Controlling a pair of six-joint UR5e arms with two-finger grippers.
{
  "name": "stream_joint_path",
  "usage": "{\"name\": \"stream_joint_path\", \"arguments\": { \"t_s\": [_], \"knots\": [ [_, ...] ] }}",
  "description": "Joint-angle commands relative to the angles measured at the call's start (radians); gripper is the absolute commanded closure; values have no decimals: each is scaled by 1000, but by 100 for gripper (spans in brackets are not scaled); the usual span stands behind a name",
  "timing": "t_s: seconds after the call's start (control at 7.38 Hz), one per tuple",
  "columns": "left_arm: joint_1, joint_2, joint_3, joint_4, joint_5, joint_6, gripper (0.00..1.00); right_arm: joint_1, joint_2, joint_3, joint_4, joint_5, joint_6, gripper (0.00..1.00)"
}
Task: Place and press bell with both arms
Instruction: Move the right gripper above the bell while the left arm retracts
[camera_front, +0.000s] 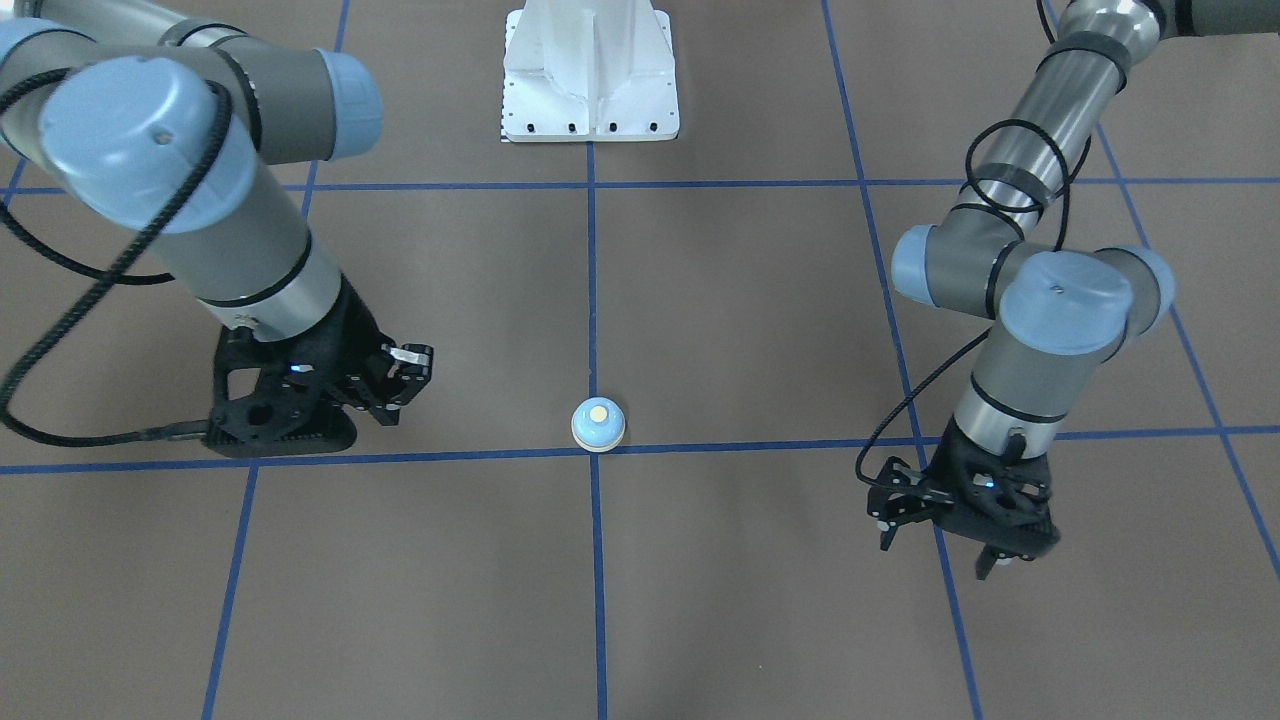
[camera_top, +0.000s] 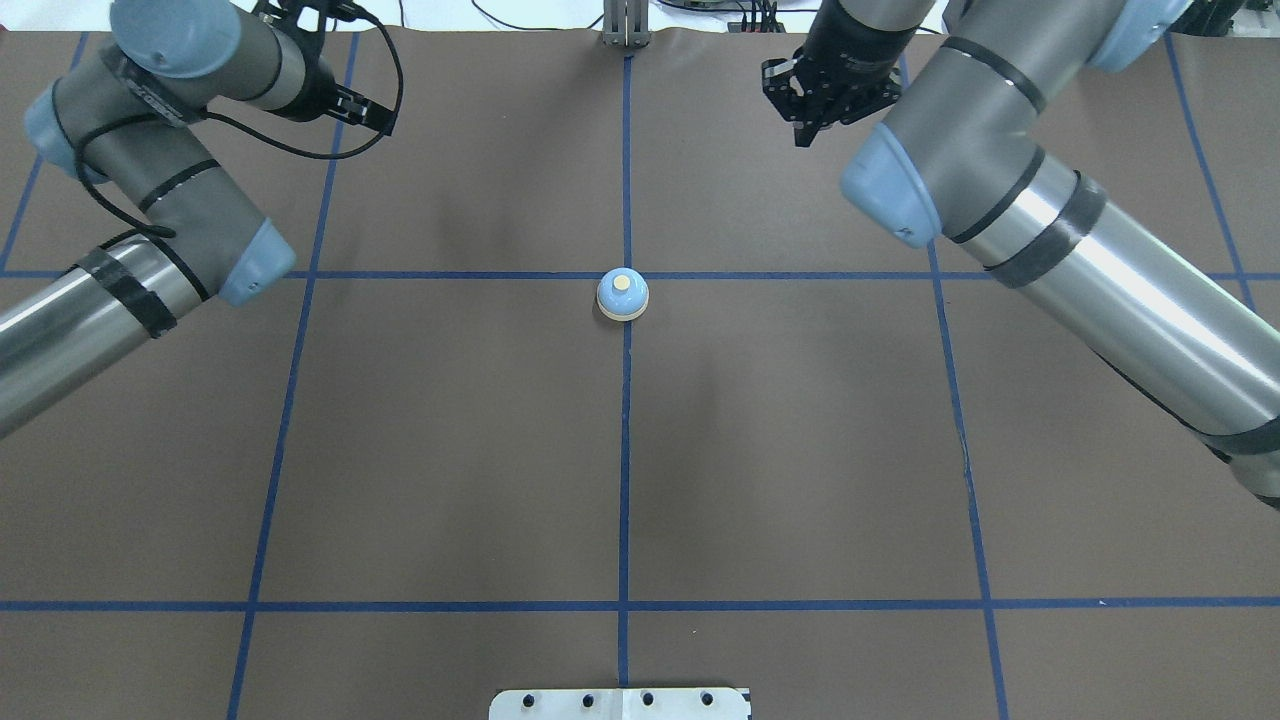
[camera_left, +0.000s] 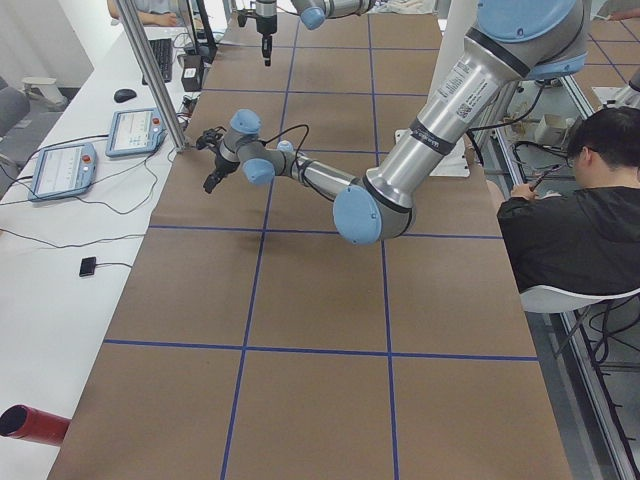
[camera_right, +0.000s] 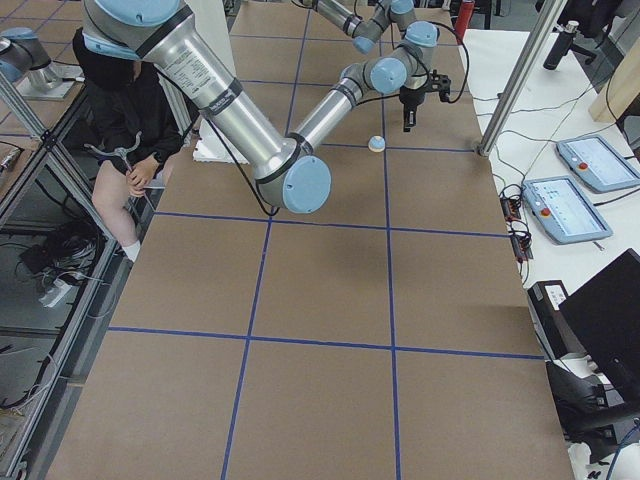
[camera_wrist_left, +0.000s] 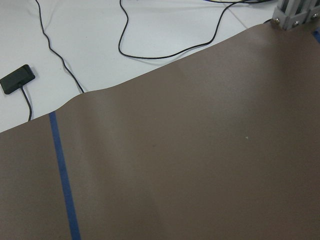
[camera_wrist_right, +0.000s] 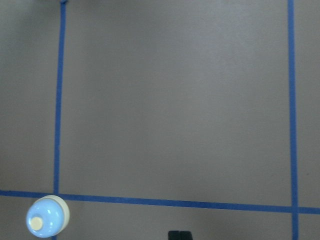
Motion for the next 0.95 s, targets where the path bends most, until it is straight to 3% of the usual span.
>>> {"name": "stream_joint_path", "arguments": {
  "t_s": [0.0, 0.14, 0.41, 0.81],
  "knots": [
    [-128, 124, -10, 2, -170, 163, 1, -76, 70, -59, 3, -22, 88, 100],
    [-177, 177, -10, 8, -214, 246, 1, -103, 90, -80, 7, -60, 122, 100],
    [-312, 218, -60, 182, -330, 410, 1, -162, 140, -181, 119, -116, 188, 100],
    [-426, 374, -238, 385, -327, 708, 1, -203, 171, -267, 202, -173, 203, 100]
  ]
}}
